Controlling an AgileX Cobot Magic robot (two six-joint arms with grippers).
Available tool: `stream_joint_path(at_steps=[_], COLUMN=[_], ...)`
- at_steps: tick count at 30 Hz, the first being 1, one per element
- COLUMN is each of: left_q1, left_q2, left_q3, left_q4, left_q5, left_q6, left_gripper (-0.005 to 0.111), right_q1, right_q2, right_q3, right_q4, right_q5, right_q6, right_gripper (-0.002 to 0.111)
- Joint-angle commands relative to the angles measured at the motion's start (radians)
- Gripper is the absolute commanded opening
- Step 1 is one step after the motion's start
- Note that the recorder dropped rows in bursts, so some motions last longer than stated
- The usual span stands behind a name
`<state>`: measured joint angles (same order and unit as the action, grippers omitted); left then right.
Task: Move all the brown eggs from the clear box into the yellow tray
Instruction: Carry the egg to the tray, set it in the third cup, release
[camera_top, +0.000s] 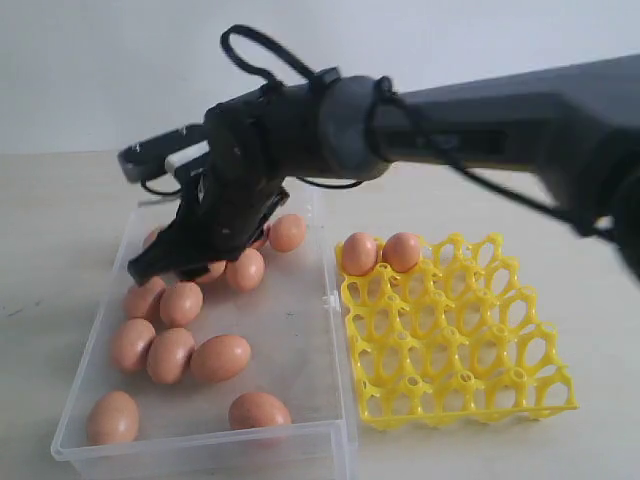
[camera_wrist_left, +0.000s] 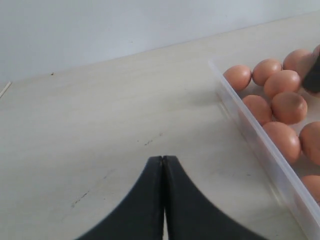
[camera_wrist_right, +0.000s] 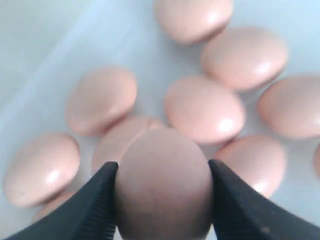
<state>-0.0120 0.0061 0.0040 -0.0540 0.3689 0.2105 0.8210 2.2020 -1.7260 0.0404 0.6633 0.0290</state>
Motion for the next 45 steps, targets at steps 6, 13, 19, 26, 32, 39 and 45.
stream_joint_path(at_steps=[6, 13, 19, 26, 32, 39, 45], left_q1=[0.002, 0.002, 0.002, 0.002, 0.002, 0.002, 0.002], left_q2=[-0.006, -0.006, -0.006, -0.006, -0.006, -0.006, -0.006], left_q3=[-0.004, -0.004, -0.004, -0.004, -0.004, -0.004, -0.004], left_q4=[-0.008, -0.008, -0.008, -0.008, -0.008, -0.008, -0.008], left_q5=[-0.008, -0.008, -0.008, -0.008, -0.008, -0.008, -0.008], left_q6=[-0.005, -0.005, -0.005, -0.005, -0.005, -0.005, -0.005], left_gripper=[0.000, 0.000, 0.000, 0.000, 0.000, 0.000, 0.000], right_q1=[-0.179, -0.390, -0.486, -0.531, -0.533, -0.533, -0.533], right_q2=[-0.525, -0.565, -0.479, -0.353, -0.281, -0.241, -0.234], right_q3=[0.828, 1.128, 1.132, 1.115, 1.080, 1.079, 1.079], right_q4=[-0.040, 0.066, 0.025, -0.073, -0.126, -0.154, -0.192], right_q5=[-1.010, -1.264, -1.287, -1.358, -1.376, -1.421, -1.419], right_q6=[-0.085, -0.168, -0.151, -0.058, 0.001, -0.001, 0.002], right_gripper=[0.000, 0.000, 0.000, 0.000, 0.000, 0.004, 0.046])
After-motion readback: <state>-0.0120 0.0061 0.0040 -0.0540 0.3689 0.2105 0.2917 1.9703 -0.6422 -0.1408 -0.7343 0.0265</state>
